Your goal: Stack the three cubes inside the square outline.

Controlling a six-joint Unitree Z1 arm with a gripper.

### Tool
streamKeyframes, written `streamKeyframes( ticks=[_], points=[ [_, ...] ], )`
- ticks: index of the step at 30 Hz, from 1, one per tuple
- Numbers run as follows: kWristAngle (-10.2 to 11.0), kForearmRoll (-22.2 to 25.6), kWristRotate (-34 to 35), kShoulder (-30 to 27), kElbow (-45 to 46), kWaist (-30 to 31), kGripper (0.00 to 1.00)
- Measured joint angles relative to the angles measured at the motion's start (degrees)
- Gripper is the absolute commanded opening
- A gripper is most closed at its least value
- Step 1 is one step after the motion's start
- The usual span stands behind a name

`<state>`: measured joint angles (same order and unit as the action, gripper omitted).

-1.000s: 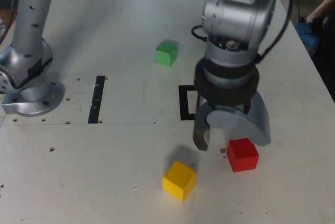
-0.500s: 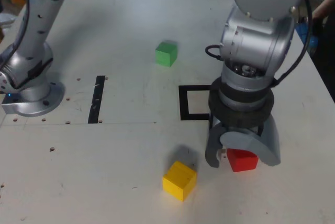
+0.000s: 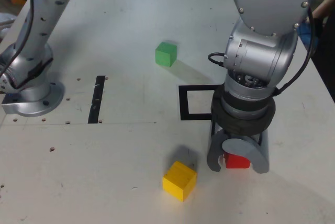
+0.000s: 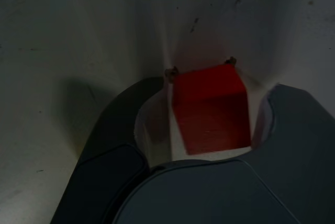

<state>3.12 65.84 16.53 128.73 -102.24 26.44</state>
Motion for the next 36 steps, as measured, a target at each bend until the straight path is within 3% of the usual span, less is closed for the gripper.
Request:
streamKeyframes(
  ticks=[10,18,22,26,31,36],
  points=[
    [-0.2,0.0,0.0,0.2,0.6,0.0,0.33],
    [1.6,2.1,0.0,-0.2,0.7,0.0,0.29],
    [3.1,5.6,-1.6,-4.2,2.8,-1.3,0.29],
    [3.9,6.1,-4.0,-10.1,8.6,-4.5,0.29],
    [4.9,3.9,-6.6,-16.2,16.5,-8.6,0.29],
    [4.7,-1.3,-9.1,-17.8,22.3,-11.9,0.29]
  ],
)
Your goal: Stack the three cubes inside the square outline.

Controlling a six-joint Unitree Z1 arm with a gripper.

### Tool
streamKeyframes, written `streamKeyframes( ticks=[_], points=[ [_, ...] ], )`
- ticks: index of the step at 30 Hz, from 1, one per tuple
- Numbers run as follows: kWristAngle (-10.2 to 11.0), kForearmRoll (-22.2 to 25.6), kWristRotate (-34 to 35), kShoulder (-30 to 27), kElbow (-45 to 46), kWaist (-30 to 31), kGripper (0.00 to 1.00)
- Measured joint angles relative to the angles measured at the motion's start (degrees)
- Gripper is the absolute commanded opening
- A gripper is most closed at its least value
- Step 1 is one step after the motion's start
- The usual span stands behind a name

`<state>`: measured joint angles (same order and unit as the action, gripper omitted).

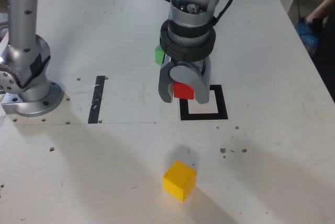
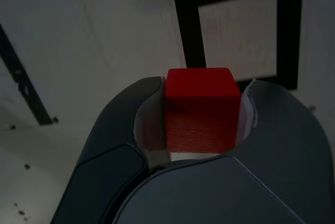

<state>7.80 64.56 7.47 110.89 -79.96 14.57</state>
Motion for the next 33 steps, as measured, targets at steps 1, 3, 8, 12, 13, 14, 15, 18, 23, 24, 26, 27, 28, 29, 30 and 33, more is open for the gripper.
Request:
streamKeyframes(
  ticks=[1,3,8,12,13,14,15,18,23,24,26,27,28,29,30,33],
  points=[
    [-0.1,-1.0,-0.6,0.0,0.9,-0.5,0.29],
    [-0.3,-2.8,-1.8,0.0,2.1,-1.3,0.29],
    [-0.3,-4.3,-4.4,0.5,2.4,-2.2,0.29],
    [-0.3,-5.3,-5.4,1.1,2.3,-2.2,0.30],
    [-0.3,-5.6,-5.4,1.3,2.3,-2.2,0.30],
    [-0.3,-5.7,-5.5,1.4,2.3,-2.2,0.30],
    [-0.3,-6.1,-5.6,1.6,2.3,-2.2,0.30],
    [-0.3,-7.7,-5.9,2.7,2.2,-2.2,0.30],
    [-0.1,-9.3,-6.2,4.4,1.9,-2.2,0.30],
    [0.0,-9.4,-6.2,4.4,1.9,-2.2,0.30],
    [0.3,-9.6,-6.2,4.5,1.9,-2.2,0.30],
    [0.4,-9.7,-6.2,4.5,1.9,-2.2,0.30],
    [0.5,-9.8,-6.2,4.5,1.9,-2.2,0.31],
    [0.5,-9.8,-6.2,4.5,2.0,-2.2,0.32],
    [0.6,-9.8,-6.2,4.5,2.0,-2.2,0.33],
    [0.6,-9.9,-6.2,4.5,2.1,-2.2,0.40]
  ],
)
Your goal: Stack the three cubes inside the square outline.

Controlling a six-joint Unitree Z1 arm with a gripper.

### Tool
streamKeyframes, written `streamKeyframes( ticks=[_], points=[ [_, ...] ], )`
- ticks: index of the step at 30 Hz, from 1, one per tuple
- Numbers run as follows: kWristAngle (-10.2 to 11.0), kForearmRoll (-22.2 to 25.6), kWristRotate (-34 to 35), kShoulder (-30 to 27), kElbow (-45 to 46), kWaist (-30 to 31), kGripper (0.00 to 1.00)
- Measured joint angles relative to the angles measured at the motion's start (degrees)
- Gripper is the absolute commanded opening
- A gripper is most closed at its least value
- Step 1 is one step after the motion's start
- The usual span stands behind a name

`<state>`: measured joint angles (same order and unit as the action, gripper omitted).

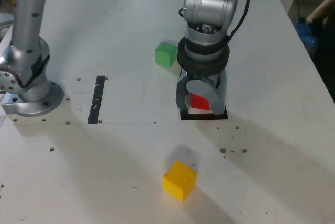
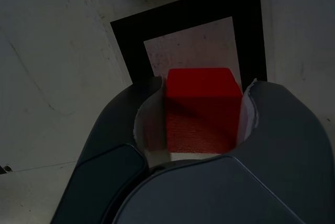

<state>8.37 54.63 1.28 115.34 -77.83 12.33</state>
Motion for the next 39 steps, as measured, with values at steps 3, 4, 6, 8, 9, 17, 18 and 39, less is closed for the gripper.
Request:
streamKeyframes(
  ticks=[3,4,6,8,9,17,18,39],
  points=[
    [0.0,0.0,0.0,0.0,0.2,-0.2,0.45],
    [0.0,0.0,0.0,0.1,0.3,-0.3,0.48],
    [0.0,0.0,0.0,0.3,0.6,-0.7,0.53],
    [-0.1,0.0,0.0,0.6,0.7,-0.9,0.61],
    [-0.1,0.0,0.0,0.7,0.7,-0.9,0.65],
    [-0.6,-0.6,-0.2,1.0,1.0,-0.9,0.95],
    [-0.6,-0.6,-0.2,0.9,1.1,-0.9,0.97],
    [-9.0,16.0,2.0,-5.8,-10.5,18.2,0.97]
  ],
)
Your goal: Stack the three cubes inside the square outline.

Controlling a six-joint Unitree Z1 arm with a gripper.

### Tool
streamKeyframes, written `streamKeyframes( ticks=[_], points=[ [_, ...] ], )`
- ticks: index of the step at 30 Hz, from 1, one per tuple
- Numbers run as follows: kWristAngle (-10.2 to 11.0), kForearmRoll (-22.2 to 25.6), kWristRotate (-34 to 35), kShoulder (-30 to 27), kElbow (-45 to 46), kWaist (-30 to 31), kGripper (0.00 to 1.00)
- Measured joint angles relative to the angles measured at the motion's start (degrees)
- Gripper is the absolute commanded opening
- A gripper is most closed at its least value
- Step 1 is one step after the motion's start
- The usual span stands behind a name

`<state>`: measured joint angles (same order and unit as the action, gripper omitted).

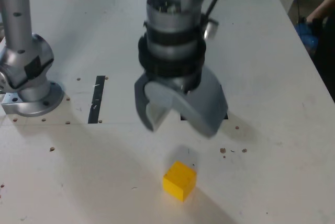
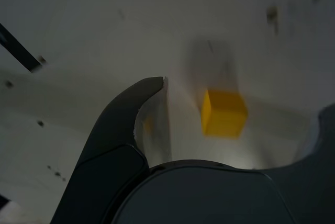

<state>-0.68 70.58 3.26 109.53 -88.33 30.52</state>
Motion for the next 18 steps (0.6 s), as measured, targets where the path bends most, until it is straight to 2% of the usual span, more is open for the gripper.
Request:
streamKeyframes(
  ticks=[4,13,18],
  points=[
    [-1.3,0.1,0.0,2.5,-0.4,2.3,0.95],
    [-1.4,0.0,-0.1,5.4,0.6,3.8,0.89],
    [-2.4,-1.5,0.8,8.1,0.2,6.5,0.87]
  ],
)
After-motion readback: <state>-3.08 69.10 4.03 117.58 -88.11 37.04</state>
